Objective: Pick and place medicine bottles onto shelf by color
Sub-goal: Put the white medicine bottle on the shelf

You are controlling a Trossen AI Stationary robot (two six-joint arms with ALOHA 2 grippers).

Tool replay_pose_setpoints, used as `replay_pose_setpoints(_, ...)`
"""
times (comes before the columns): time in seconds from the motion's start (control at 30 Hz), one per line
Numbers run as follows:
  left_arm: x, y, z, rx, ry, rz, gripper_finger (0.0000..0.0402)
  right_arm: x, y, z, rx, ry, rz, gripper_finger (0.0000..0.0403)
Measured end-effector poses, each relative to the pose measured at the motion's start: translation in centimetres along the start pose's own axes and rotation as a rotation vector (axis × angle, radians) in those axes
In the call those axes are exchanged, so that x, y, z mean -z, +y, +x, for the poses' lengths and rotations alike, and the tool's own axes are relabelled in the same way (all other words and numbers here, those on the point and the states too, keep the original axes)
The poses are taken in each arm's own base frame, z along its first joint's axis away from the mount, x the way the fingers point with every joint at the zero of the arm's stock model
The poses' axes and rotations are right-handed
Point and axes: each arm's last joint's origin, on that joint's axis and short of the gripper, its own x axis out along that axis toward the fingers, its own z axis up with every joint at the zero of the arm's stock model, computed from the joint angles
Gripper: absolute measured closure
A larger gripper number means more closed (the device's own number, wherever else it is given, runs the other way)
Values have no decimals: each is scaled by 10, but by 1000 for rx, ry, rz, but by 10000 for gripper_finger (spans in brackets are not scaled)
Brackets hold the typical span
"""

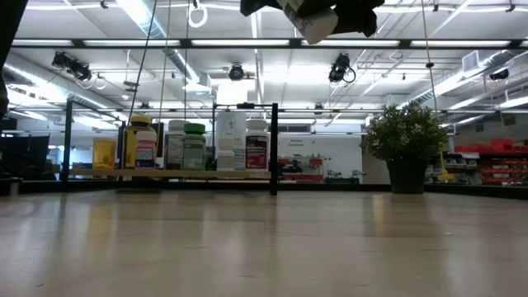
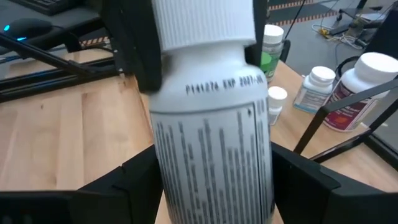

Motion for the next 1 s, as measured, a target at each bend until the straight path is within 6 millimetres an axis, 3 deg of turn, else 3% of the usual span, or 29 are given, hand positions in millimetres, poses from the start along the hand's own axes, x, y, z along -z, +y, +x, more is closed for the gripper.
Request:
replay_pose_setpoints(0.2, 3, 1, -2, -12, 38, 14, 184, -1, -1, 1, 8, -10, -17, 140)
replay_pose_setpoints(0.37, -3, 0, -17, -20, 25, 47, 192, -3, -3, 2, 25, -29, -3, 134)
replay_pose_setpoints(0.57, -9, 8, -58, -107, 29, 81, 192, 6, -8, 7, 94, 20, -24, 133)
replay_pose_setpoints(0.8, -7, 29, -78, -261, 102, 115, 190, 2, -9, 6, 74, 6, 55, 133)
replay_pose_setpoints(1.0, -6, 49, -72, -322, 160, 150, 190, 1, -5, 5, 38, -1, 85, 133)
